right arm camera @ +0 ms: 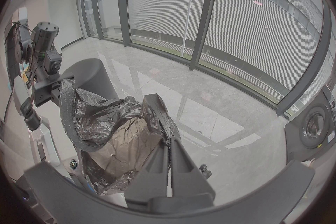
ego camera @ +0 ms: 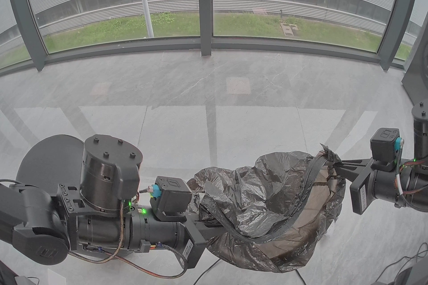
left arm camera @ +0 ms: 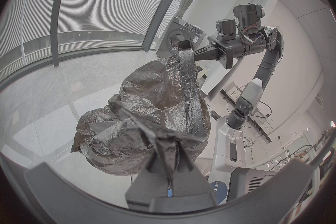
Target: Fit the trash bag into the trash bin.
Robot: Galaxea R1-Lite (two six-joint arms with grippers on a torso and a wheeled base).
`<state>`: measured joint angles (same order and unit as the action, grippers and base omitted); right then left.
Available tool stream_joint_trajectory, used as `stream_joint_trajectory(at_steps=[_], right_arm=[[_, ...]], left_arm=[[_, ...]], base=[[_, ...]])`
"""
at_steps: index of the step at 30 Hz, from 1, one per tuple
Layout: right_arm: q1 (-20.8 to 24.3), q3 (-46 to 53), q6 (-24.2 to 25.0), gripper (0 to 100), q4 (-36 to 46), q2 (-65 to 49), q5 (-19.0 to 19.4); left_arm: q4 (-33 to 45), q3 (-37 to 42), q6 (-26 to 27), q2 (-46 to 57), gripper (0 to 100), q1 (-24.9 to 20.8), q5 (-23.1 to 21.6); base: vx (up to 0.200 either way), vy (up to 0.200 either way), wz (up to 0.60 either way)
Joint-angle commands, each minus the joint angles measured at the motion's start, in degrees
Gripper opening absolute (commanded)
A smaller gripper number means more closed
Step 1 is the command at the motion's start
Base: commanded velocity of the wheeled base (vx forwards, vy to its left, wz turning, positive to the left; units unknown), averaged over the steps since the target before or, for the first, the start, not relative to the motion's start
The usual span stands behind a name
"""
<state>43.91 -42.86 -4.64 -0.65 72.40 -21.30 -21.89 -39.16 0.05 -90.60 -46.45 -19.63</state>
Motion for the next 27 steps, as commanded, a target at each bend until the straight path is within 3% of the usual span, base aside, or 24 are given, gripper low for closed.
stream_joint_trajectory(at_steps=[1,3,8,10,15,22,27], right_arm=[[0.21,1.11,0.43,0,-0.32,3.10,0.38],[0.21,0.94,0.95,0,-0.41,4.86,0.91],[0.12,0.94,2.01,0,-0.41,7.58,2.40],[0.03,1.29,2.45,0,-0.41,7.93,2.40],[-0.32,1.64,4.38,0,-0.23,6.88,1.61],[-2.69,2.78,6.14,0,0.38,1.96,0.91],[-6.47,3.31,5.44,0,0.38,-0.33,-1.12]], left_arm=[[-0.08,-0.22,-0.05,-2.21,0,-0.05,-0.15],[-0.17,-0.75,-0.05,-3.62,0,-0.05,-0.85],[-3.77,-1.45,-2.25,-7.13,0,0.04,-10.78],[-7.55,-0.66,-4.88,-8.80,0,-0.05,-14.91],[-15.63,0.31,-11.56,-12.50,0,-0.22,-20.19],[-29.79,0.22,-20.53,-19.44,0,-0.84,-22.03],[-37.08,0.22,-22.37,-23.66,0,-0.66,-21.51]], base=[[0.000,0.000,0.00],[0.000,0.000,0.00],[0.000,0.000,0.00],[0.000,0.000,0.00],[0.000,0.000,0.00],[0.000,0.000,0.00],[0.000,0.000,0.00]])
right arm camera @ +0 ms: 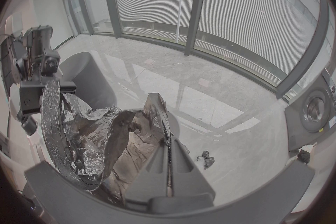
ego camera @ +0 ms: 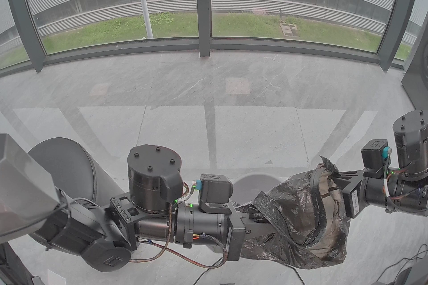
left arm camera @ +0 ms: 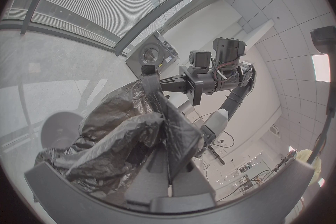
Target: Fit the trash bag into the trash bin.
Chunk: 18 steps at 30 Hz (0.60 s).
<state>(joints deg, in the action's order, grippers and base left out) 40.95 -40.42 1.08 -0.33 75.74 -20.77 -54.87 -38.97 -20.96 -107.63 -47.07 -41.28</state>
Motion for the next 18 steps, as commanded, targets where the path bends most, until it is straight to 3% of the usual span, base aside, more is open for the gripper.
stream_joint_trajectory(at_steps=[1,9,13,15,18], right_arm=[[-3.77,1.05,-0.29,0,0.07,-3.76,-1.73],[-4.30,1.31,-0.03,0,-0.37,-2.79,-1.64],[-4.39,1.40,0.06,0,-0.46,-2.35,-1.46],[-4.39,0.96,0.06,0,-0.73,-0.95,-1.11],[-3.77,0.17,-0.03,0,-0.64,-0.24,-1.02]], left_arm=[[-5.07,0.04,-1.37,-7.42,0,0.05,0.23],[-7.09,-1.28,-2.86,-11.90,0,0.05,6.74],[-7.44,-1.46,-3.74,-12.25,0,0.13,6.82],[-12.28,-1.19,-8.93,-13.66,0,-0.04,7.18],[-14.92,-0.58,-11.04,-13.66,0,-0.04,7.53]], base=[[0.000,0.000,0.00],[0.000,0.000,0.00],[0.000,0.000,0.00],[0.000,0.000,0.00],[0.000,0.000,0.00]])
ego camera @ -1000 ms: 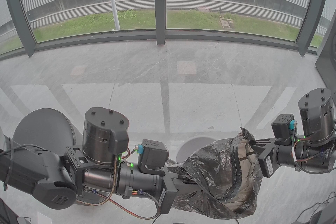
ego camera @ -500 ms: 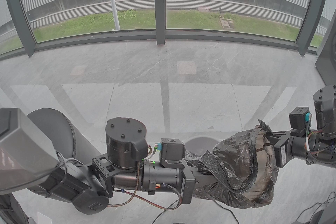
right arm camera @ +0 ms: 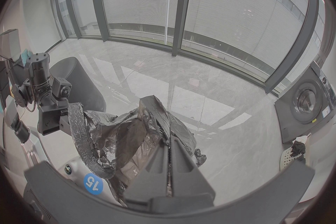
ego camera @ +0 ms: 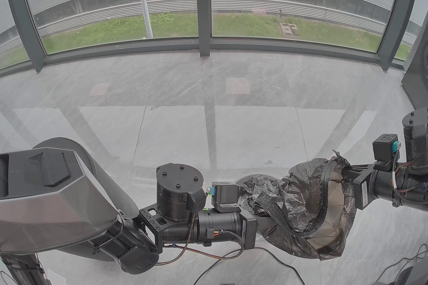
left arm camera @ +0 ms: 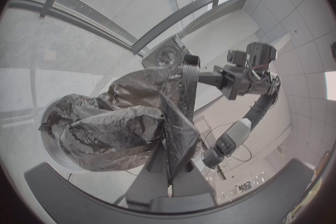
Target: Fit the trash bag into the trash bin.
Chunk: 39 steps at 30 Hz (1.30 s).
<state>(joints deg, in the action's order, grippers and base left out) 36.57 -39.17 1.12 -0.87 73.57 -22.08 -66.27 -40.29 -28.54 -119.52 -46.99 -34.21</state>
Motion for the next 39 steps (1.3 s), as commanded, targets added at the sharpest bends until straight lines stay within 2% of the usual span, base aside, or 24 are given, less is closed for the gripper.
stream_joint_trajectory(at_steps=[1,7,10,12,13,16,23,33,39], right_arm=[[0.96,-1.52,-0.15,0,-0.10,2.28,0.28],[5.00,-6.45,0.11,0,0.25,6.94,0.10],[5.53,-8.64,0.11,0,0.25,10.01,0.10],[5.53,-9.08,0.11,0,0.25,10.80,0.19],[5.62,-9.61,0.11,0,0.25,12.04,0.28],[6.06,-9.96,0.11,0,0.25,12.91,0.28],[6.76,-10.84,0.37,0,2.01,12.56,0.28],[5.09,-10.84,0.46,0,8.16,8.43,0.28],[3.24,-14.62,0.20,0,12.38,8.70,0.28]], left_arm=[[-4.57,1.18,-4.07,-1.51,0,-0.11,0.98],[-6.77,4.17,-9.69,-1.42,0,-0.20,4.68],[-6.77,3.64,-11.36,-2.39,0,-0.11,7.84],[-6.86,3.38,-12.07,-2.48,0,-0.20,8.37],[-6.94,3.29,-14.09,-2.39,0,-0.20,8.45],[-7.56,3.55,-15.58,-2.39,0,-0.29,8.54],[-11.25,4.78,-23.32,-2.04,0,-0.91,7.84],[-11.34,4.52,-24.37,-2.30,0,-0.91,7.22],[-11.52,1.88,-30.00,-2.48,0,-0.91,3.01]], base=[[0.000,0.000,0.00],[0.000,0.000,0.00],[0.000,0.000,0.00],[0.000,0.000,0.00],[0.000,0.000,0.00],[0.000,0.000,0.00],[0.000,0.000,0.00],[0.000,0.000,0.00],[0.000,0.000,0.00]])
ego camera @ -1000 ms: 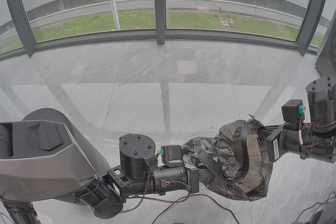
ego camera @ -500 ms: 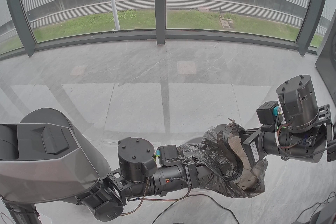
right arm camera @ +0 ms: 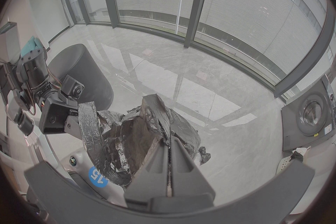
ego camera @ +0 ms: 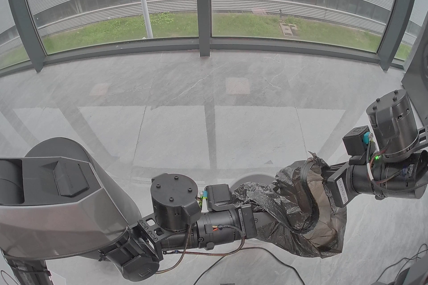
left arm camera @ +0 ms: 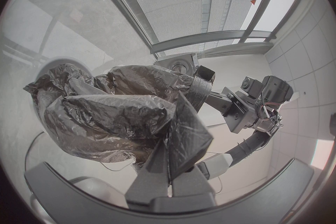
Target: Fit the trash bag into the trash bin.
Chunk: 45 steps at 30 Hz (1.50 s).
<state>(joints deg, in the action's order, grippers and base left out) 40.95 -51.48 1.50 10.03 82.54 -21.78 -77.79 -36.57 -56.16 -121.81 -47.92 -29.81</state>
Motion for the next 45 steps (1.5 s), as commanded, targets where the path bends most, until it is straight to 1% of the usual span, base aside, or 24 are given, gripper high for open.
stream_joint_trajectory(at_steps=[1,2,4,10,15,17,19,22,27,35,40,42,45], right_arm=[[-1.13,-2.31,-0.18,0,1.48,-0.28,-0.01],[-1.13,-3.36,-0.18,0,2.01,0.07,0.25],[-0.96,-3.98,-0.27,0,2.01,1.13,0.34],[-0.52,-6.26,-0.27,0,2.01,5.44,1.39],[-0.61,-8.46,-0.18,0,2.01,7.98,1.39],[-1.22,-8.81,-0.09,0,2.10,7.98,1.39],[-2.01,-8.72,-0.18,0,2.18,7.55,1.39],[-2.80,-8.81,-0.27,0,2.97,7.02,1.48],[-2.72,-8.90,-0.09,0,2.89,6.93,1.92],[-2.89,-8.90,-0.01,0,3.15,4.65,1.83],[-3.42,-8.90,0.08,0,6.14,2.71,1.83],[-3.68,-8.90,0.08,0,8.25,1.74,1.83],[-3.77,-9.43,-0.01,0,8.34,2.01,1.83]], left_arm=[[0.00,-1.84,-2.37,-0.18,0,0.02,-1.40],[0.00,-2.63,-5.80,-0.18,0,0.02,-1.83],[0.00,-2.45,-8.09,-0.18,0,0.02,-1.66],[0.71,-0.43,-10.81,-0.45,0,0.72,-1.22],[0.09,-0.78,-10.81,-3.35,0,1.60,-0.25],[-0.17,-2.19,-10.72,-5.37,0,1.78,1.42],[-0.17,-3.59,-10.72,-6.16,0,1.69,2.12],[-0.17,-5.00,-10.72,-6.95,0,1.51,2.12],[-0.17,-6.58,-10.72,-8.01,0,1.43,2.12],[-0.26,-7.02,-10.90,-7.83,0,0.72,1.94],[-0.17,-6.93,-11.60,-7.74,0,-0.15,1.94],[-0.26,-6.93,-12.66,-7.65,0,-1.12,2.03],[-0.26,-6.32,-12.83,-7.30,0,-1.56,2.03]], base=[[0.000,0.000,0.00],[0.000,0.000,0.00],[0.000,0.000,0.00],[0.000,0.000,0.00],[0.000,0.000,0.00],[0.000,0.000,0.00],[0.000,0.000,0.00],[0.000,0.000,0.00],[0.000,0.000,0.00],[0.000,0.000,0.00],[0.000,0.000,0.00],[0.000,0.000,0.00],[0.000,0.000,0.00]])
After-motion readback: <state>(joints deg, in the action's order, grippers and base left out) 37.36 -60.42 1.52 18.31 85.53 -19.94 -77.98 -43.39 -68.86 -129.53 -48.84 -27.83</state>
